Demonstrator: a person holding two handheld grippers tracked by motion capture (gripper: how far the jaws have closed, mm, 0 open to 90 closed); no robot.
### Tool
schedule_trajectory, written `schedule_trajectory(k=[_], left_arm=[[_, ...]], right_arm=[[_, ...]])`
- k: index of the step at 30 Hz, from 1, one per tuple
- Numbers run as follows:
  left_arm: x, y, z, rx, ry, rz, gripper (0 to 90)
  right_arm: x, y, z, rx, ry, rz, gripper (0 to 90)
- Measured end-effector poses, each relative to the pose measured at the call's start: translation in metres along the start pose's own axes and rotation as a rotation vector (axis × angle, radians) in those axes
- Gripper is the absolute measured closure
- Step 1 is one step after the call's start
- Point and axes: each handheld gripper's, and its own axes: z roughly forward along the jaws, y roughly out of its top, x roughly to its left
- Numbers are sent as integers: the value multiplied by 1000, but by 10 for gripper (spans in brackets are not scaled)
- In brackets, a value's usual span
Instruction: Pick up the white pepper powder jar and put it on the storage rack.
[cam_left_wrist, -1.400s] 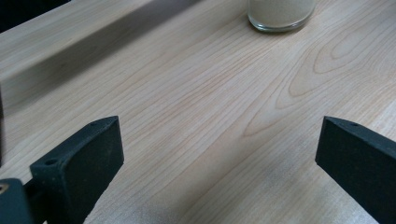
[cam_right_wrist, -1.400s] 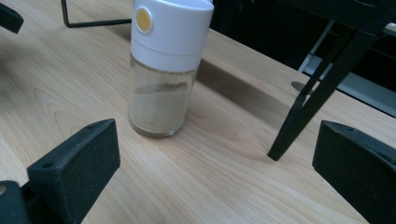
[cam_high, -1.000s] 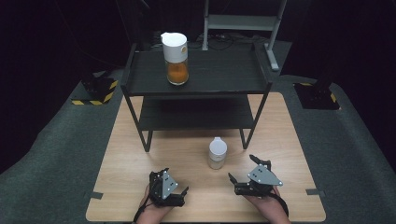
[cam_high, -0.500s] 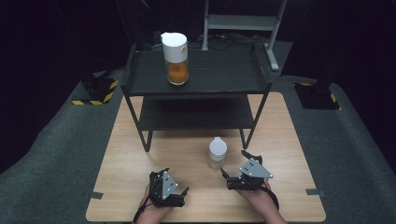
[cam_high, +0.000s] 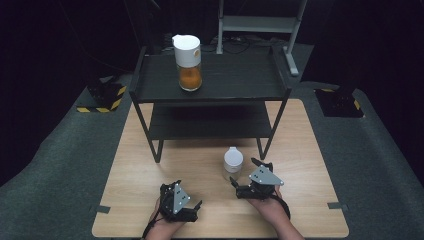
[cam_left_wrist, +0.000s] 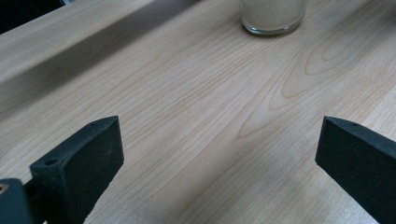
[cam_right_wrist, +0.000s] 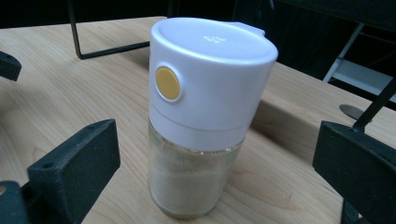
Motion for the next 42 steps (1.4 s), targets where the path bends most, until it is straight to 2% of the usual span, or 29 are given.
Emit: schedule_trajectory(k=[8, 12, 20, 31, 42], left_arm=[[1, 0, 0, -2, -3, -1, 12], [1, -1, 0, -3, -4, -2, 12], [2, -1, 0, -5, -6, -7, 12], [2, -1, -1, -7, -6, -7, 13], [2, -1, -1, -6, -7, -6, 12]], right_arm=[[-1, -1, 12, -7, 15, 10, 32], [-3, -4, 18, -16, 25, 33, 64], [-8, -11, 27, -40, 52, 61, 151], [-14, -15, 32, -70, 82, 96, 285], [-16, -17, 31, -80, 92, 119, 301]])
